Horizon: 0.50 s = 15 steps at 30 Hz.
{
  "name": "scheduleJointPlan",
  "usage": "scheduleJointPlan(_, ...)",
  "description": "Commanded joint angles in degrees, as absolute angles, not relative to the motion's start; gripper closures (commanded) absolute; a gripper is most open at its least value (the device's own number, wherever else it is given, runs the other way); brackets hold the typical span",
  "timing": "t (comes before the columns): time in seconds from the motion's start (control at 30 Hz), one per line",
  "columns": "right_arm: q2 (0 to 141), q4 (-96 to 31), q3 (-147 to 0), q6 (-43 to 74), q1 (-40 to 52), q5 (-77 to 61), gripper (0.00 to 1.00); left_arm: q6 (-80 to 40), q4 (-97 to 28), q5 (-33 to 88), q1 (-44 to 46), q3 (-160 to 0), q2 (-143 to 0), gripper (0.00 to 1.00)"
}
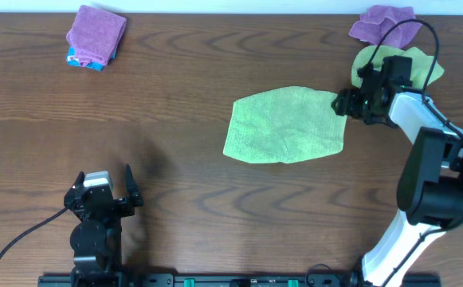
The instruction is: Fold the cloth
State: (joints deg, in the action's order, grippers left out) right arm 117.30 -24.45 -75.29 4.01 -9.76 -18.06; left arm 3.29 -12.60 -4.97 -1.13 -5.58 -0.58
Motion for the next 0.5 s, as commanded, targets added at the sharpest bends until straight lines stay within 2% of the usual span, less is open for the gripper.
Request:
scheduleJointPlan(0.0,118.5,-23.4,-76.2,5.8,-10.1,-21.0,0.47,4.1,-13.0,-6.0,-1.5,-4.0,-0.3,0.05)
scheduleJointPlan(0.03,118.5,-22.7,-76.2,5.9,-10.1,-21.5,0.54,4.1,-13.0,-6.0,-1.5,-4.0,-0.3,0.05)
scheduleJointPlan(0.13,118.5,-22.5,-76.2,6.6,-10.1,-21.5,0.66,4.1,-13.0,-6.0,-1.5,-4.0,-0.3,0.05)
scheduleJointPlan(0.33,118.5,-22.5,-76.2,6.8,-10.1,-23.2,0.95,4.1,-13.0,-6.0,-1.5,-4.0,-0.3,0.05)
scheduleJointPlan(0.37,118.5,-22.5,-76.2,6.8,-10.1,-24.2,0.99,4.1,-13.0,-6.0,-1.5,-4.0,-0.3,0.05)
scheduleJointPlan(0.47,118.5,-23.6,-77.2,6.8,-10.1,-27.8,0.99,4.1,-13.0,-6.0,-1.5,-4.0,-0.3,0.05)
